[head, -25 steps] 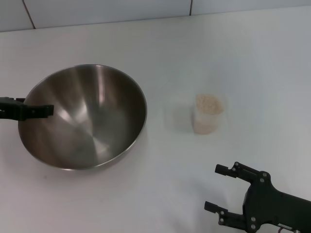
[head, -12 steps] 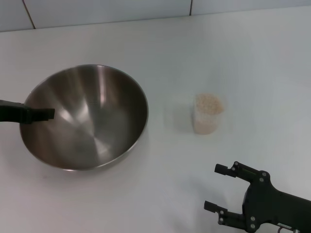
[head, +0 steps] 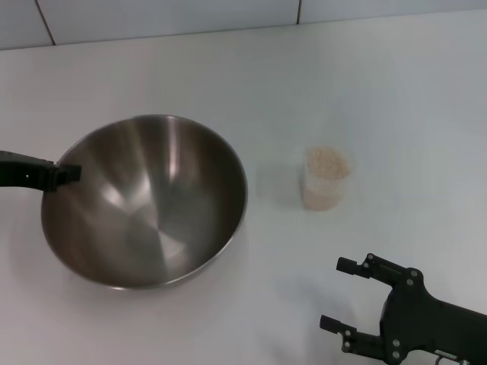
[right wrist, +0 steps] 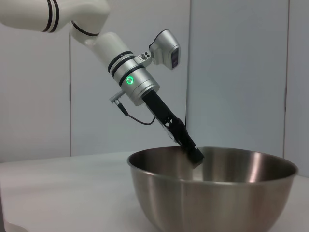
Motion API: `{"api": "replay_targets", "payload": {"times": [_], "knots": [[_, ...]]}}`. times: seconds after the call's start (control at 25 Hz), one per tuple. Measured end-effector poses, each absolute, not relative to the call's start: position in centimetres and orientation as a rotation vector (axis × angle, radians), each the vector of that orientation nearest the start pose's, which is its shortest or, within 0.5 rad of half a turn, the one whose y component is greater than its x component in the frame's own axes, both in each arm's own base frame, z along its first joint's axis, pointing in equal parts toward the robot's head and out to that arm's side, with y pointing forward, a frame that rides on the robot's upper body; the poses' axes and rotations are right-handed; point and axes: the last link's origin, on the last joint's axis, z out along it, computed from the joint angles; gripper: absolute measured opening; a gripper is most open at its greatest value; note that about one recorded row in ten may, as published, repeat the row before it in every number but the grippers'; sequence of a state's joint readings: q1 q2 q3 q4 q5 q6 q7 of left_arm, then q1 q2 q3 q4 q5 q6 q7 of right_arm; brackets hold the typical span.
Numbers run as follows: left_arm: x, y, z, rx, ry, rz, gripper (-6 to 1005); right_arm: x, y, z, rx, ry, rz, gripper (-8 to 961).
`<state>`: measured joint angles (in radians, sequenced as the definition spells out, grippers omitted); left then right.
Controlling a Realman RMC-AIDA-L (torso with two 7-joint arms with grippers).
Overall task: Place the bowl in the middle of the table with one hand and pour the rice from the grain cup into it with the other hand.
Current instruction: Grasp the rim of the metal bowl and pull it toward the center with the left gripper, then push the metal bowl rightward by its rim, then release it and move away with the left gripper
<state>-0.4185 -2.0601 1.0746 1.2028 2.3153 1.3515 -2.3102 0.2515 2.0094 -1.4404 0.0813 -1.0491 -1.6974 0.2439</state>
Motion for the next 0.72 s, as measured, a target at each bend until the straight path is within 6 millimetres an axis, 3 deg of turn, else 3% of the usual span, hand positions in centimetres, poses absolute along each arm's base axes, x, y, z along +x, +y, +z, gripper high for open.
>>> {"api": "replay_targets", "payload": {"times": [0.2,0.44,0.72], "knots": [[-25.4,35.9,3.8,-2.435,-1.156,-0.073,101,33.2,15.9,-5.7,-2.498,0.235,0.889,723],[-24.7,36.7,3.3,-2.461,-1.150,-0.098,47,33.2,15.9,-5.6,-2.498,0.233,0.890,720],[-22.7,38.4,1.9,-2.508,-1.102,-0.117,56,33.1,16.0,-5.7,-2.499,0.230,0.892,718]]}}
